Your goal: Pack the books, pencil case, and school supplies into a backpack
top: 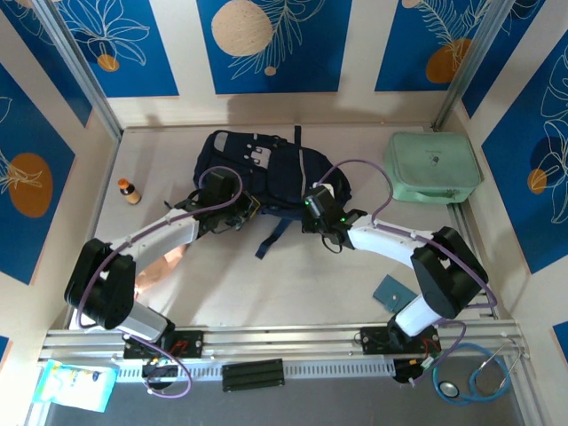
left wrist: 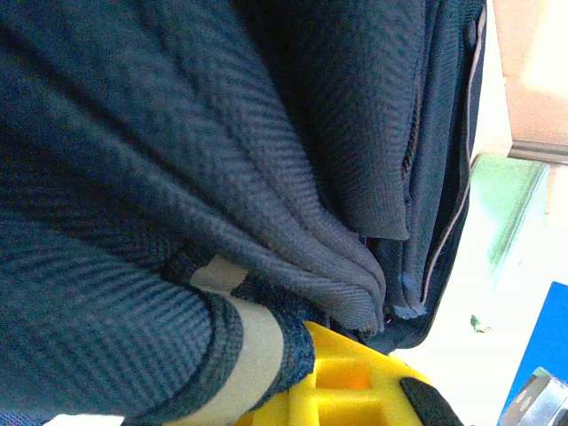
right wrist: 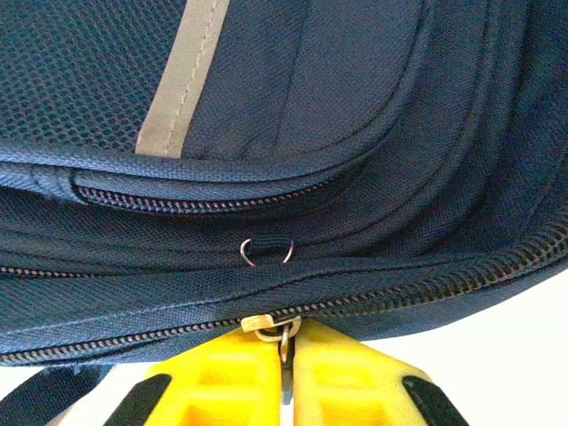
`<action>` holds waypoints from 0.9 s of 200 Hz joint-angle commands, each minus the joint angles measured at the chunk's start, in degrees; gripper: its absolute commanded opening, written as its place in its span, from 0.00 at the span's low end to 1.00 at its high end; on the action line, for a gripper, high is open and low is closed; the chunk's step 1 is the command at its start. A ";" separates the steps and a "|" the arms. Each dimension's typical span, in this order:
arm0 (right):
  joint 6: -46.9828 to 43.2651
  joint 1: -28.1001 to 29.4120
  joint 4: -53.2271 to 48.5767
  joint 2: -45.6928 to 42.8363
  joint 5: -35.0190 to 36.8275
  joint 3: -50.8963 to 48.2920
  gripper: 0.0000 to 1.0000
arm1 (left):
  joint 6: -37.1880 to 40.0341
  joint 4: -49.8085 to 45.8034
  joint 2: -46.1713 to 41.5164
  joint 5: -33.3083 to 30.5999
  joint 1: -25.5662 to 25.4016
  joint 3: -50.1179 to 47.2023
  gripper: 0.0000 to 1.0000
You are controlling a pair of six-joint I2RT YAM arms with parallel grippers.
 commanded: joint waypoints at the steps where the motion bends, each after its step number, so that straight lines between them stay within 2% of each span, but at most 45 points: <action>1: -0.65 -1.72 -1.14 -1.17 3.94 -0.04 0.06 | 2.27 1.25 -1.69 1.11 1.02 0.47 0.00; 32: -1.78 -7.01 -1.46 -3.48 4.87 -4.28 0.01 | 5.97 0.30 -3.11 0.08 3.40 -2.07 0.00; 55: -4.50 -10.96 -1.78 -5.05 1.39 -6.03 0.01 | 11.11 -1.98 -3.04 -0.23 3.83 -2.35 0.00; 79: -7.32 -12.08 -4.91 -4.92 -1.21 -4.40 0.00 | 16.78 -1.87 -1.06 -0.20 4.49 -2.45 0.00; 98: -9.53 -11.47 -7.45 -4.88 -6.63 -2.61 0.00 | 22.77 -1.14 2.31 1.71 6.99 -0.97 0.00; 129: -12.68 -8.05 -8.81 -5.58 -20.72 -1.38 0.00 | 31.38 4.88 9.81 8.76 13.21 1.92 0.00; 147: -11.65 -4.69 -9.90 -4.47 -25.29 0.29 0.00 | 33.15 6.84 13.46 11.52 15.91 3.99 0.11; 180: -8.95 2.01 -11.23 1.46 -28.35 6.39 0.00 | 35.15 1.97 13.56 6.42 18.53 5.06 0.31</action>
